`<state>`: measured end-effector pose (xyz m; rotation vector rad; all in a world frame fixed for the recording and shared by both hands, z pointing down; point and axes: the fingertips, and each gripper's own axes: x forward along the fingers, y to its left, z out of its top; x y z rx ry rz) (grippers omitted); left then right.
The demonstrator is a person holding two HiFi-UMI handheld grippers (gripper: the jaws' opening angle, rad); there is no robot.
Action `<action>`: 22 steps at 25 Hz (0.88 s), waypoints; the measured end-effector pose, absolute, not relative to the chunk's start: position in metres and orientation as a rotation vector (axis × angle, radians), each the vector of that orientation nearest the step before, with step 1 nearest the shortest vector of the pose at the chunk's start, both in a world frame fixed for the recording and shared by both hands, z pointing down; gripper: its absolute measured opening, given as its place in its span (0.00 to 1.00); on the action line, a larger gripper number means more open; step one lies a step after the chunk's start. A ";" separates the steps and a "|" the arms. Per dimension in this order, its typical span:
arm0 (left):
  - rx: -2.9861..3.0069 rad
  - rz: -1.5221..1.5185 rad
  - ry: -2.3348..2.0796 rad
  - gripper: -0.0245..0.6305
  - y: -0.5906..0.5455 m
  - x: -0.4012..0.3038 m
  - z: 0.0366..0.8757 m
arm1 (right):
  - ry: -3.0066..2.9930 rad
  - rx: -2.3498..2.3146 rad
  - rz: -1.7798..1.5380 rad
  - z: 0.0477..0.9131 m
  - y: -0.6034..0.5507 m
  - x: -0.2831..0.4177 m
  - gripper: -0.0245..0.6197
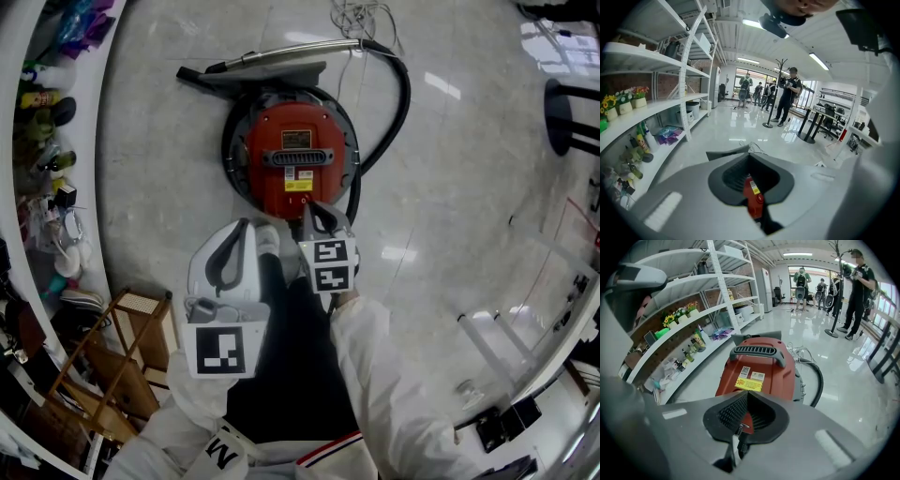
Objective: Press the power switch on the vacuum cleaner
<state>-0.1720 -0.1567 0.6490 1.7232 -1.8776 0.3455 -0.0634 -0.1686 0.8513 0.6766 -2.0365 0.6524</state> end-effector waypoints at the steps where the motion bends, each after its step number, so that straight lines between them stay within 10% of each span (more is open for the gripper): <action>1: 1.723 0.343 -1.878 0.04 -0.157 -0.172 0.649 | -2.032 0.674 0.651 0.852 -0.168 -0.063 0.04; 22: 1.712 0.354 -1.860 0.04 -0.152 -0.174 0.655 | -2.004 0.660 0.657 0.867 -0.164 -0.066 0.04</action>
